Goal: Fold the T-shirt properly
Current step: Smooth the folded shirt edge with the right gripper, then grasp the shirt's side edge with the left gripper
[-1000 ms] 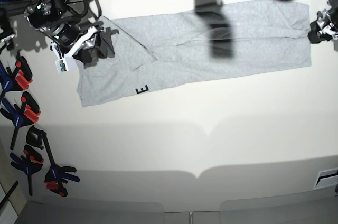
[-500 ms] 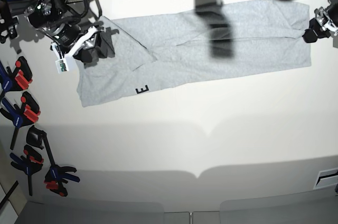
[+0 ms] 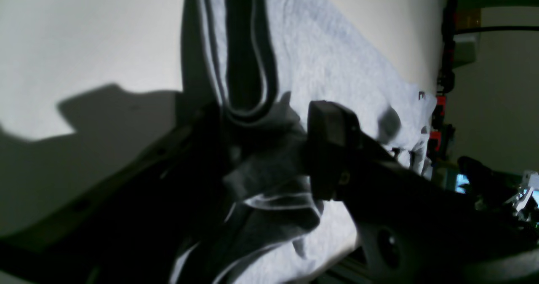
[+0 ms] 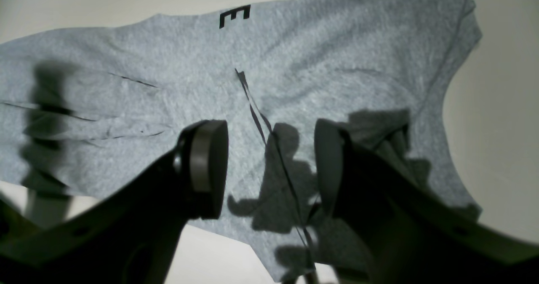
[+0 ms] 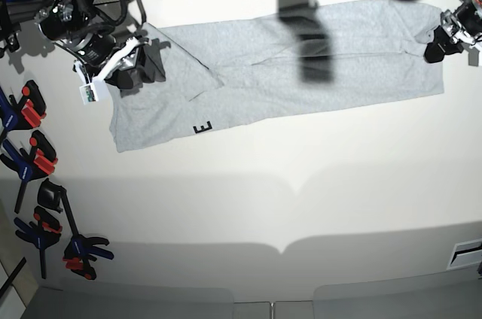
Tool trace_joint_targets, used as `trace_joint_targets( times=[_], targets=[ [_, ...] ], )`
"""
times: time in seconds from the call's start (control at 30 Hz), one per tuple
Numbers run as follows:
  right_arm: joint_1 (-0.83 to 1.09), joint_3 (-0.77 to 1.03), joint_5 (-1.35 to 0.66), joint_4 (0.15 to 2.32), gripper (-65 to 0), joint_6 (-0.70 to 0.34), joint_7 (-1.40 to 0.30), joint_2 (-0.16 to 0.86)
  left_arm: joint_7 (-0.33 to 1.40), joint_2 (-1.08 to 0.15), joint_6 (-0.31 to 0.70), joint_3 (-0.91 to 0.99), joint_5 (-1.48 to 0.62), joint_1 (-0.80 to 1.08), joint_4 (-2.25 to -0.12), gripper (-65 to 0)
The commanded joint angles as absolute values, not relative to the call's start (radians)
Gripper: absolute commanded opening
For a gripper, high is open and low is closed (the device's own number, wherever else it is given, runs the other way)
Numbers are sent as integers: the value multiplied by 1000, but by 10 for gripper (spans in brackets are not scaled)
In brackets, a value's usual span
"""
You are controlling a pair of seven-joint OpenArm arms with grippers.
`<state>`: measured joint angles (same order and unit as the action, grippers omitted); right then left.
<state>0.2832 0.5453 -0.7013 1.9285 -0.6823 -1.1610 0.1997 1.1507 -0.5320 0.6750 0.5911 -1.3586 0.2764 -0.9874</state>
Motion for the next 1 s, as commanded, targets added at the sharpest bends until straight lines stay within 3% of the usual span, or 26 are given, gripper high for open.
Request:
trace_joint_targets(
  times=[0.0,0.13,0.33,0.7,0.97],
  targets=[
    [277,550,-722,1948,-338,-698,-1142,210,1177,-549,672,594,-1337,280,-992,-370],
    [277,550,-722,1948,-338,-698,-1140,210,1150,-548,690,594,-1338,280,-992,-382],
    [277,550,-722,1948,-338,-698,-1140,210,1042,-549,697,594,-1337,280,-992,-650],
    [277,550,-722,1948,-338,-698,-1139,211,968,-572,698,713,-1266,278,-1003,-650],
    [202,550,-722,1950,-338,-698,-1149,211,1085,-601,698,788,-1259,280,-1169,-650]
  ],
)
